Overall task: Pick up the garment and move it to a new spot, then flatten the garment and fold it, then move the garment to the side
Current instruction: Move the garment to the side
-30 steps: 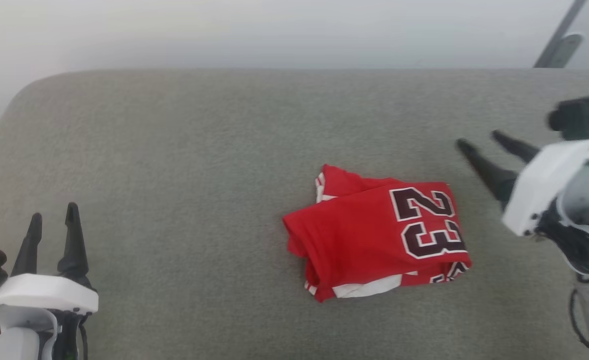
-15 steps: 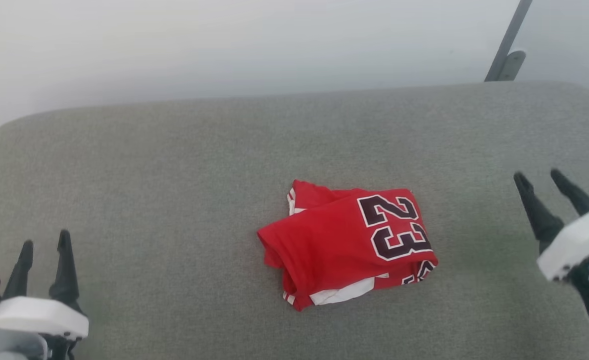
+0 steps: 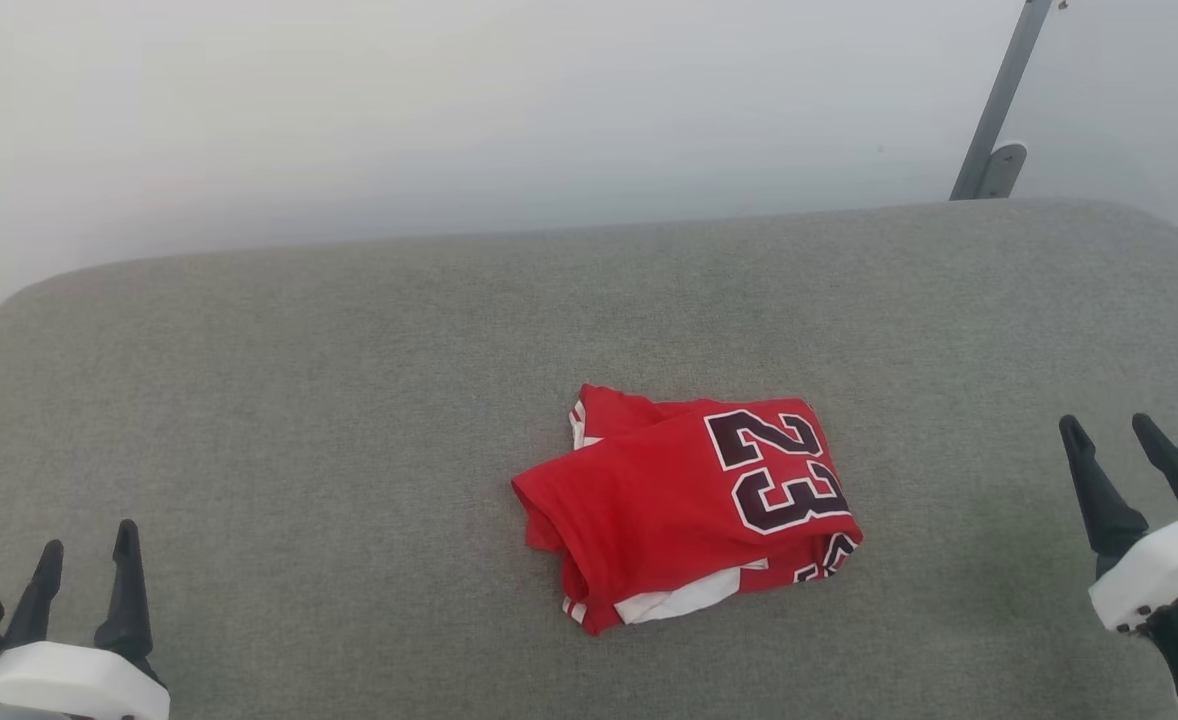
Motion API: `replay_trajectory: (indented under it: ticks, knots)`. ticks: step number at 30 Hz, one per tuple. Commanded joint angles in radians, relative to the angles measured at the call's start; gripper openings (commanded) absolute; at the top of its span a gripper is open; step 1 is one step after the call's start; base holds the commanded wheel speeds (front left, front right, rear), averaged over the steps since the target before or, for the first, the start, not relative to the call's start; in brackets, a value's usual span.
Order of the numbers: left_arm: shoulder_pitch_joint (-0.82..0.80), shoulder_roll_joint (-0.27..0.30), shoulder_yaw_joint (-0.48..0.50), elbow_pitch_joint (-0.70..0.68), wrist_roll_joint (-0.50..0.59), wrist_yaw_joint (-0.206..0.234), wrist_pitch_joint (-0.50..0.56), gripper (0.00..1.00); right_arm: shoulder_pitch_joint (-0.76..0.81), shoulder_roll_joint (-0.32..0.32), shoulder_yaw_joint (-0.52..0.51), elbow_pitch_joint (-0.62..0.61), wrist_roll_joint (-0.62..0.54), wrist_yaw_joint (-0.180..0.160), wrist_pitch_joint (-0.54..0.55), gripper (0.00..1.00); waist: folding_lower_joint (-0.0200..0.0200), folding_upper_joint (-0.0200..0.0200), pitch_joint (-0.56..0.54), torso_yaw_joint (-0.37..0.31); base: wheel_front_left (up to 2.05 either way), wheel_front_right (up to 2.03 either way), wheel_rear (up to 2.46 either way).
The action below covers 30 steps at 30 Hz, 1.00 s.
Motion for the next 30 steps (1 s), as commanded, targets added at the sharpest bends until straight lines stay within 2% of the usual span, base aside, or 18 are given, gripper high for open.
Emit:
replay_trajectory:
  ticks: [1,20,30]
  knots:
    - [0.007,-0.001,-0.001,0.001,0.006,-0.003,-0.003,1.00,0.011,0.002,0.002,0.001,0.006,0.000,-0.010,1.00,0.0000,-0.0001,-0.001,0.001,0.00,0.00,0.00]
    - [0.007,-0.011,-0.001,-0.014,0.034,-0.011,-0.004,1.00,0.035,0.012,0.024,0.013,0.017,0.000,-0.015,1.00,0.0000,-0.0001,-0.005,0.015,0.00,0.00,0.00]
    - [0.011,-0.018,-0.007,-0.025,0.033,-0.010,-0.004,1.00,0.013,0.016,0.087,-0.004,0.032,0.000,0.049,1.00,0.0000,-0.0001,0.003,0.069,0.00,0.00,0.00]
